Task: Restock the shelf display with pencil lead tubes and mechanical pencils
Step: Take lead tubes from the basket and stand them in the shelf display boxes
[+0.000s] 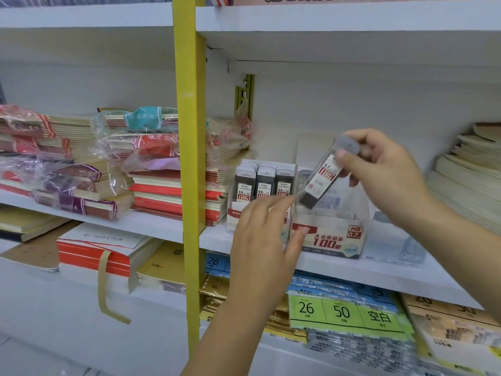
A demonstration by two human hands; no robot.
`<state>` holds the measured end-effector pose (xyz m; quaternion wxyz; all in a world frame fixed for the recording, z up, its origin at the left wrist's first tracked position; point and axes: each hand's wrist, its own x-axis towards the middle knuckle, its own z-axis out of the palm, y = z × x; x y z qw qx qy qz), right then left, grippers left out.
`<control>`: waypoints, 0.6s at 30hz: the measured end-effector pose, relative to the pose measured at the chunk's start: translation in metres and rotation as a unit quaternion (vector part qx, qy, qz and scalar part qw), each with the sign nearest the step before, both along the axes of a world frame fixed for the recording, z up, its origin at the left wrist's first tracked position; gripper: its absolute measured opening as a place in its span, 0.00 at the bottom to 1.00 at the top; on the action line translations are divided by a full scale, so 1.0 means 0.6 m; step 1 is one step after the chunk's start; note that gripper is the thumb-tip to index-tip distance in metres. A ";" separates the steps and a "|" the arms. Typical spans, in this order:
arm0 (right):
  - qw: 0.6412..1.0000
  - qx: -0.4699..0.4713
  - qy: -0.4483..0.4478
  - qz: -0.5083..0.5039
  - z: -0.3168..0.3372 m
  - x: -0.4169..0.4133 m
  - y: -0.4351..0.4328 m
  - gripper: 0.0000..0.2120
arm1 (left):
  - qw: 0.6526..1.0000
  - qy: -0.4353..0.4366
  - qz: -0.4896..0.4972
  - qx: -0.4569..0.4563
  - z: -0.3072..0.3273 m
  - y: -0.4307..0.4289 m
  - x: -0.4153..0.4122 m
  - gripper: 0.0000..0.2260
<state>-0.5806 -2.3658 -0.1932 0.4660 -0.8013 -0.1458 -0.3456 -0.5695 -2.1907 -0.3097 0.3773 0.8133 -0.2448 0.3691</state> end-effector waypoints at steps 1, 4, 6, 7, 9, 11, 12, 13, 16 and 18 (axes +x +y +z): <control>0.999 -0.009 -0.022 -0.023 0.004 0.004 -0.010 0.09 | 0.999 -0.012 0.001 0.036 -0.005 -0.002 0.005 0.22; 0.992 -0.103 -0.036 -0.066 0.006 0.017 -0.022 0.10 | 0.992 0.011 -0.011 0.128 -0.022 -0.003 0.019 0.26; 0.981 -0.174 -0.028 -0.079 0.000 0.027 -0.018 0.09 | 0.988 0.029 -0.010 0.151 -0.032 -0.001 0.026 0.26; 0.974 -0.207 -0.026 -0.089 -0.002 0.033 -0.015 0.09 | 0.988 0.028 -0.008 0.152 -0.034 0.000 0.028 0.25; 0.958 -0.264 -0.022 -0.113 -0.006 0.045 -0.008 0.09 | 0.989 0.020 -0.009 0.145 -0.036 0.001 0.032 0.25; 0.954 -0.276 0.007 -0.115 -0.008 0.056 -0.004 0.12 | 0.989 0.014 -0.011 0.144 -0.038 0.002 0.033 0.25; 0.960 -0.259 0.035 -0.105 -0.007 0.061 -0.003 0.14 | 0.990 0.012 -0.012 0.143 -0.039 0.003 0.033 0.26; 0.965 -0.238 0.062 -0.093 -0.007 0.066 -0.004 0.14 | 0.990 0.010 -0.013 0.143 -0.040 0.003 0.033 0.26; 0.963 -0.236 0.082 -0.100 -0.007 0.080 -0.007 0.11 | 0.990 0.005 -0.017 0.142 -0.041 0.003 0.034 0.27; 0.935 -0.315 0.048 -0.154 -0.009 0.090 -0.011 0.08 | 0.990 0.008 -0.020 0.138 -0.042 0.003 0.035 0.27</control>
